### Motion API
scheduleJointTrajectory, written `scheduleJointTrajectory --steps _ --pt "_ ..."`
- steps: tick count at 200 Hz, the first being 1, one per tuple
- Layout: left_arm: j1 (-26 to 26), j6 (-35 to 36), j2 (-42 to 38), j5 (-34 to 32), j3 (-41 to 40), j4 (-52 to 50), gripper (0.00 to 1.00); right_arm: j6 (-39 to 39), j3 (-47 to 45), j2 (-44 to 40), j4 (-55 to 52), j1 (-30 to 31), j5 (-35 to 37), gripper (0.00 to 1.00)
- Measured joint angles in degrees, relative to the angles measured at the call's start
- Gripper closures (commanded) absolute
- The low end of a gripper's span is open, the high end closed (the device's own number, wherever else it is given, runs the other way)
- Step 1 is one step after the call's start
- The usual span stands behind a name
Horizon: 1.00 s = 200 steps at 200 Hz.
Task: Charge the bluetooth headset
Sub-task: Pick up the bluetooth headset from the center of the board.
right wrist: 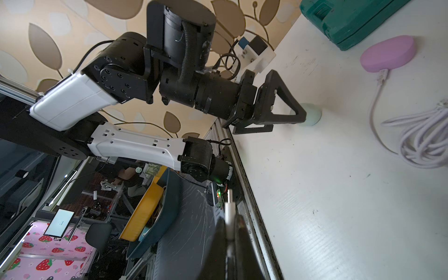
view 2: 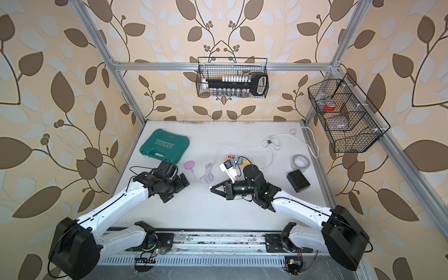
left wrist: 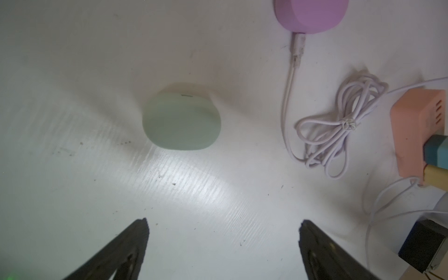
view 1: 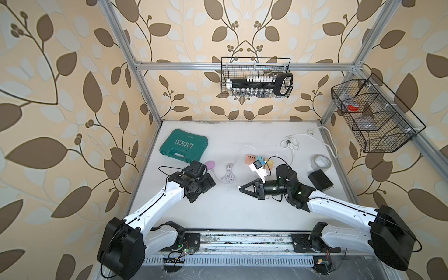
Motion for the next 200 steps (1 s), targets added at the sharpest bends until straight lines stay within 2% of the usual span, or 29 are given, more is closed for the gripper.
scheduleJointTrajectory --steps 57,125,200 --pt "1.9 -0.2 8.1 0.2 -0.5 6.3 0.01 0.0 0.0 -0.4 0.2 0.0 0.2 0.92" --pt "4.4 0.5 12.0 -1.4 -0.3 7.4 0.01 0.0 0.0 -0.2 0.6 0.0 0.2 0.92" --pt "5.2 3.1 18.7 -4.2 3.7 8.5 0.01 0.0 0.0 0.2 0.9 -0.3 0.1 0.92"
